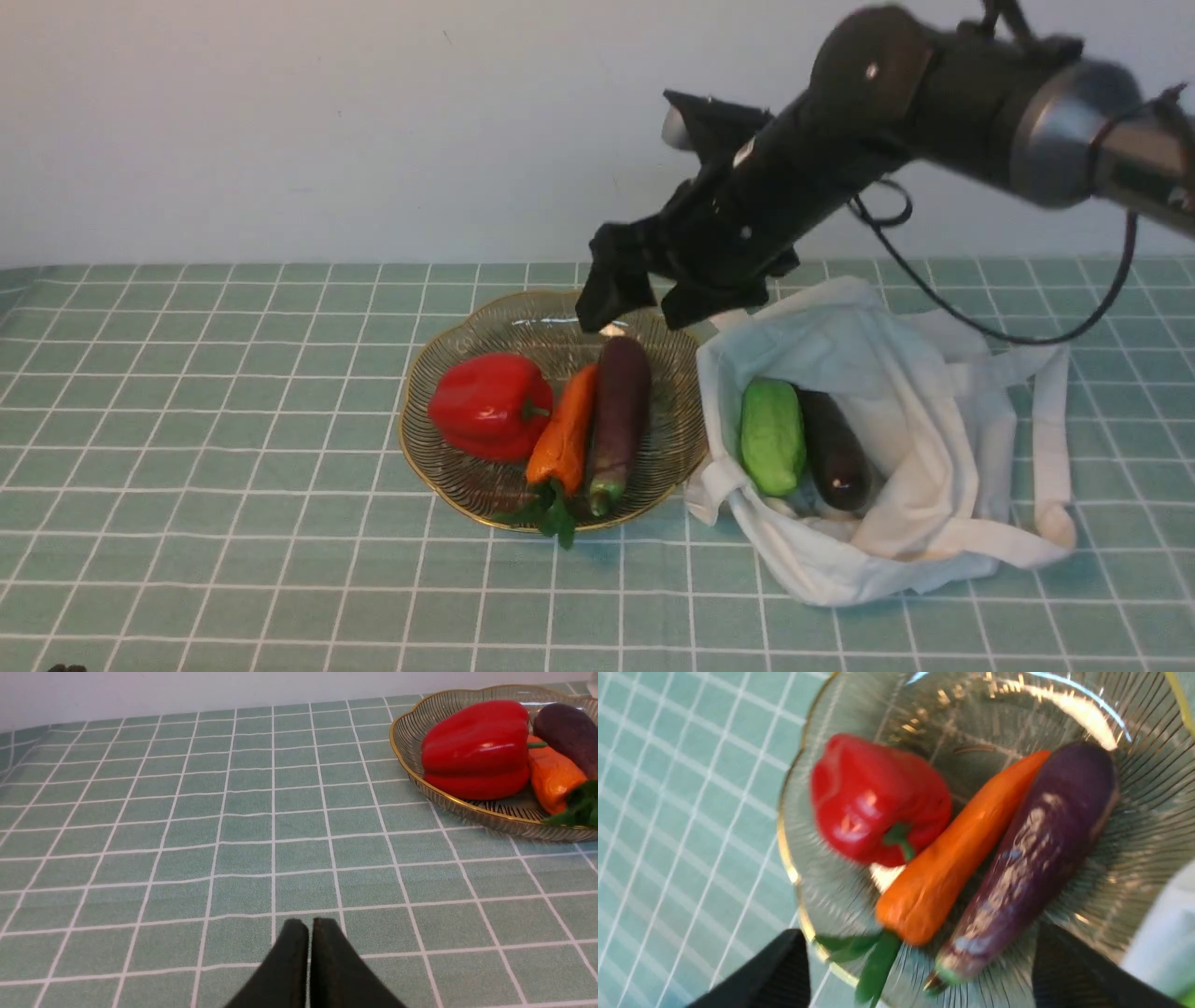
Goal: Take vegetables from cloth bag on blue coffee tablecloth place on plate.
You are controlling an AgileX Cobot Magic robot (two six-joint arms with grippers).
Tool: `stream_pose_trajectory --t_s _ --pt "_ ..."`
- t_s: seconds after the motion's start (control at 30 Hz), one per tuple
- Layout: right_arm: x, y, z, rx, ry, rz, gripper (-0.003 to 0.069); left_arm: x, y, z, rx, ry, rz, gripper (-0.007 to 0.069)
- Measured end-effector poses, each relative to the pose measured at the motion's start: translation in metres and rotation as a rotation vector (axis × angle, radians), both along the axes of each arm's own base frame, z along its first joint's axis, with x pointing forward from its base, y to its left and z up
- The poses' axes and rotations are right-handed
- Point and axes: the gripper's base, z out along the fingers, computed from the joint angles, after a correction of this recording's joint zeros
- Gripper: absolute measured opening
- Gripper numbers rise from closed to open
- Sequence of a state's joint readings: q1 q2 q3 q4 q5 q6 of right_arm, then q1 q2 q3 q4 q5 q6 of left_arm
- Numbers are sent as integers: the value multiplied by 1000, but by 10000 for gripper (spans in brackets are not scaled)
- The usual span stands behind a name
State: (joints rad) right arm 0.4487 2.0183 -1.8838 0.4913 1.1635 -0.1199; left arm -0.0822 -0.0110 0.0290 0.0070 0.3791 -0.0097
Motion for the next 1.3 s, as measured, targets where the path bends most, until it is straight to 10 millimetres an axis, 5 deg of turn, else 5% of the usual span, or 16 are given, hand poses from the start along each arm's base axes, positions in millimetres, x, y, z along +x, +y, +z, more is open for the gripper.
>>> stream_pose_trajectory --t_s 0.17,0.37,0.5,0.7,0.77,0.83,0.97,1.13,1.3 --pt "0 -23 80 11 -200 -43 317 0 0 0 0 0 0 -4" --pt "-42 -56 150 -12 -377 -96 50 0 0 0 0 0 0 -4" --pt "-100 -90 193 -62 -509 -136 -8 0 0 0 0 0 0 -4" --pt "-205 -152 215 -174 -665 -222 -14 0 0 0 0 0 0 -4" --pt "-231 -168 204 -213 -671 -251 -14 0 0 0 0 0 0 -4" --pt "-285 -193 182 -193 -738 -296 -15 0 0 0 0 0 0 -4" --pt "-349 -215 101 56 -1083 -355 -15 0 0 0 0 0 0 -4" --pt "-354 -214 28 144 -1110 -365 -15 0 0 0 0 0 0 -4" --pt "-351 -212 16 152 -1122 -367 -15 0 0 0 0 0 0 -4"
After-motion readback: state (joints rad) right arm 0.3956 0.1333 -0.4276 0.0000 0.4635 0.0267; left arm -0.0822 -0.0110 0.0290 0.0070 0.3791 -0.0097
